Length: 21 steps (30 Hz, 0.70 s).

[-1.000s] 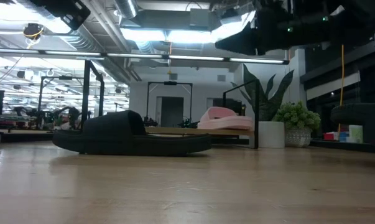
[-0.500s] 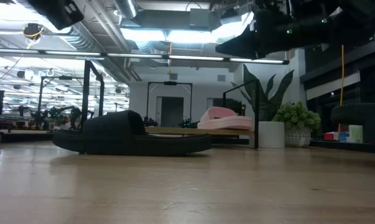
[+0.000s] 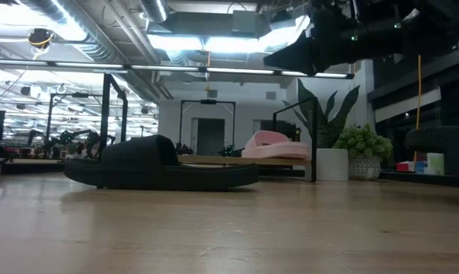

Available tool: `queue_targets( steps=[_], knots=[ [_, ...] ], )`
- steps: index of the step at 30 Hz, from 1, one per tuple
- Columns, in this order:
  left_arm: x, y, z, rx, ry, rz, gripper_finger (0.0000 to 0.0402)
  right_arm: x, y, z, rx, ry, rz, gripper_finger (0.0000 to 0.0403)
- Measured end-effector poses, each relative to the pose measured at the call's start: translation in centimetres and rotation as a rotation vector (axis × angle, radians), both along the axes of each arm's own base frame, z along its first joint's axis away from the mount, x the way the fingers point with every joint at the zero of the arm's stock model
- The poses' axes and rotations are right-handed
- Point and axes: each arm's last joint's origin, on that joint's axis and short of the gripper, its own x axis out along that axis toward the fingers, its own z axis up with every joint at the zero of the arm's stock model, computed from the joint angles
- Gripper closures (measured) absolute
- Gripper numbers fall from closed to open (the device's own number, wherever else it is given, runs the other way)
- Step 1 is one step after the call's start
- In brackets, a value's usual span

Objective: Pick and place slides into the shelf
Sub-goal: Put the pink slide on the shelf

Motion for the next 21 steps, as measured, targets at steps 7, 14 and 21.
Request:
queue_targets(
  steps=[7,14,21],
  knots=[
    [-0.1,-3.5,-0.4,0.088,0.134,0.173,0.0402,0.0,1.4,0.0,-0.003,-0.002,0.054,0.04],
    [0.6,-7.0,-1.3,0.109,0.149,0.234,0.0402,0.0,2.0,0.1,-0.03,-0.01,0.076,0.04],
    [0.6,-8.3,-3.4,0.202,0.186,0.278,0.0402,0.0,2.0,0.1,-0.031,-0.011,0.076,0.04]
  ],
)
